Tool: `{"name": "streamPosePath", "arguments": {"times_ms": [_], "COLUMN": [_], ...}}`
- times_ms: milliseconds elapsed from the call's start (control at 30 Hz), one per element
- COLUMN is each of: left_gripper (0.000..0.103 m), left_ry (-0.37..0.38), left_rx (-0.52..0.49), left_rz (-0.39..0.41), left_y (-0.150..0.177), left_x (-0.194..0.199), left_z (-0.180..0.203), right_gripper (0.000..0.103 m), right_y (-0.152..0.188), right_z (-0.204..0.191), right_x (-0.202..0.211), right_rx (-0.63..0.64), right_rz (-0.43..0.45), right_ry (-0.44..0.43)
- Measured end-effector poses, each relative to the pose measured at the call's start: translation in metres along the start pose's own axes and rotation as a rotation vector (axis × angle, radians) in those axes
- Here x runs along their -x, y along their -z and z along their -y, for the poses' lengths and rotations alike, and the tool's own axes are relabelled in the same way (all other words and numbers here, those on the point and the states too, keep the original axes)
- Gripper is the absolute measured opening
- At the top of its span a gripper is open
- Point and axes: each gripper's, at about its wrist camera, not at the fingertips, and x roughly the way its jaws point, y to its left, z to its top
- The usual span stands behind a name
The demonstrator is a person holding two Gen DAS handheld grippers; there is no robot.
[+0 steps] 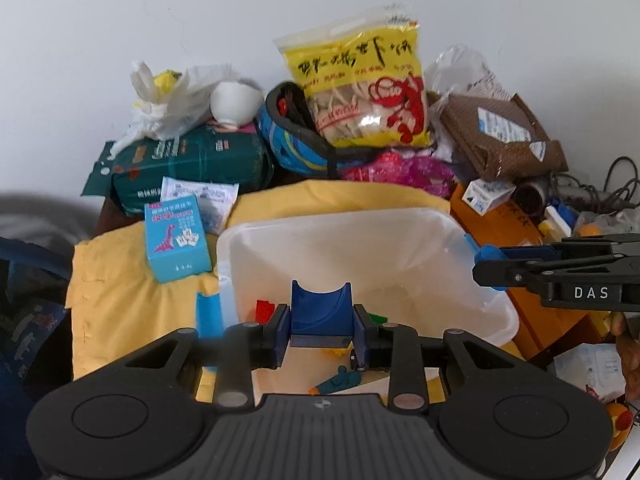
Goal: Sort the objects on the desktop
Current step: 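Carry both items over the white bin and open both grippers to drop them, then grasp the white-green toy car with the right gripper while the left gripper grasps the small yellow block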
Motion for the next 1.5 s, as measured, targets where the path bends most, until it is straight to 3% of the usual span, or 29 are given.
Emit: {"name": "streamPosePath", "arguments": {"times_ms": [300,367,400,633,800,933,1067,1200,1367,1500], "left_gripper": [0.036,0.043,0.051,0.057,0.061,0.064,0.064,0.064,0.063,0.056], "left_ry": [-0.024,-0.039,-0.044,-0.093,-0.093,-0.105,-0.115,-0.111,-0.107,-0.101], "left_rx": [0.014,0.005,0.001,-0.007,-0.091,-0.084,-0.057,0.004,0.001,-0.017], "left_rz": [-0.068,-0.063,-0.062,-0.032,0.103,0.143,0.086,-0.020,-0.058,-0.070], "left_y": [-0.005,-0.005,-0.005,0.006,0.052,0.114,0.176,0.221,0.235,0.234], "left_x": [-0.026,-0.030,-0.031,-0.025,0.013,0.033,0.028,0.008,-0.012,-0.024], "left_z": [-0.004,-0.004,-0.004,-0.011,-0.009,-0.014,-0.019,-0.022,-0.022,-0.017], "right_gripper": [0.044,0.051,0.061,0.063,0.063,0.063,0.059,0.058,0.058,0.058], "right_y": [-0.005,-0.004,-0.004,0.020,0.074,0.134,0.180,0.196,0.199,0.203], "right_z": [0.004,0.006,0.008,0.005,-0.017,-0.031,-0.031,-0.031,-0.033,-0.038], "right_x": [-0.024,-0.027,-0.027,-0.011,0.023,0.027,0.003,-0.012,-0.025,-0.032], "right_rx": [0.006,0.008,0.006,0.018,0.096,0.151,0.129,0.114,0.125,0.129], "right_rz": [-0.057,-0.049,-0.038,0.034,0.125,0.109,-0.004,-0.056,-0.075,-0.081], "right_ry": [0.037,0.059,0.069,0.046,-0.002,-0.005,0.014,0.013,0.019,0.025]}}
